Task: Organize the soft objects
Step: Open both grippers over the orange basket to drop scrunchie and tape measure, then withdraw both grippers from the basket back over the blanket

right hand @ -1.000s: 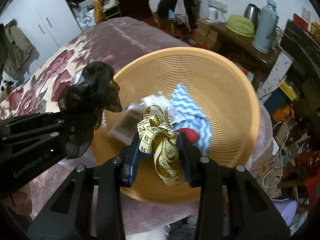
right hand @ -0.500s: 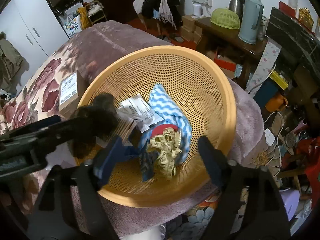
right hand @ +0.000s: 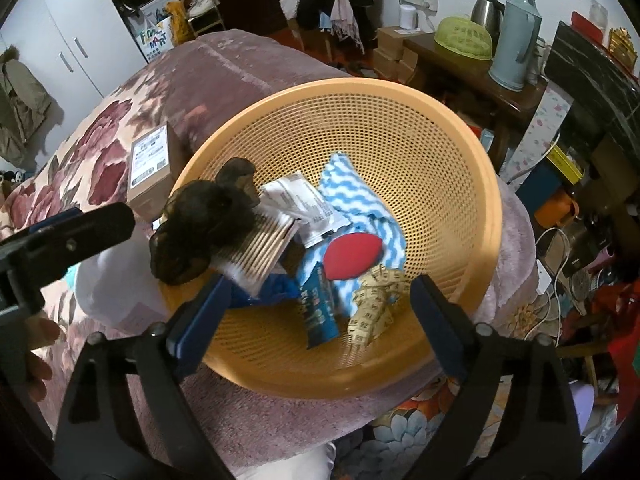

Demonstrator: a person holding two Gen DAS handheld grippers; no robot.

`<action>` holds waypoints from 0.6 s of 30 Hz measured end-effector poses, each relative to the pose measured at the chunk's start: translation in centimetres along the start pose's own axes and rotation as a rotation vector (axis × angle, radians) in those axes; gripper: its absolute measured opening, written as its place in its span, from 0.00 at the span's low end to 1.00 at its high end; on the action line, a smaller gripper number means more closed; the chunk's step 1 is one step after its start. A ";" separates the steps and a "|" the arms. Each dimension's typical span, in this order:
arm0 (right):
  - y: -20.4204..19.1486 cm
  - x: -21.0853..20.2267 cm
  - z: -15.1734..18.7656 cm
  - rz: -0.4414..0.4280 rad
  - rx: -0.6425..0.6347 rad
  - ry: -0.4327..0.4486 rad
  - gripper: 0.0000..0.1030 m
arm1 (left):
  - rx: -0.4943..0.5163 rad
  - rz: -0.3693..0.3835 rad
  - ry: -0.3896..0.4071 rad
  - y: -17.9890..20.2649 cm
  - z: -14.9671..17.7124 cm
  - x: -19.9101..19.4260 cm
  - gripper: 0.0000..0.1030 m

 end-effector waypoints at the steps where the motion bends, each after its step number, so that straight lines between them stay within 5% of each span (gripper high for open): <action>1: -0.2 -0.1 0.1 0.001 -0.002 0.000 0.90 | -0.005 -0.002 0.003 -0.2 0.1 -0.2 0.99; 18: -5.8 -1.1 0.8 -0.007 -0.081 0.009 0.91 | -0.080 -0.039 0.032 -6.2 2.2 -3.7 0.99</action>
Point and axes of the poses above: each gripper's, at about its wrist camera, not at the fingertips, and x roughly the way its jaws point, y to its right, z to its underside, the point moved 3 cm from there along x, roughly the way its jaws point, and after that the axes turned 8 degrees about z, right-handed, at the moved point
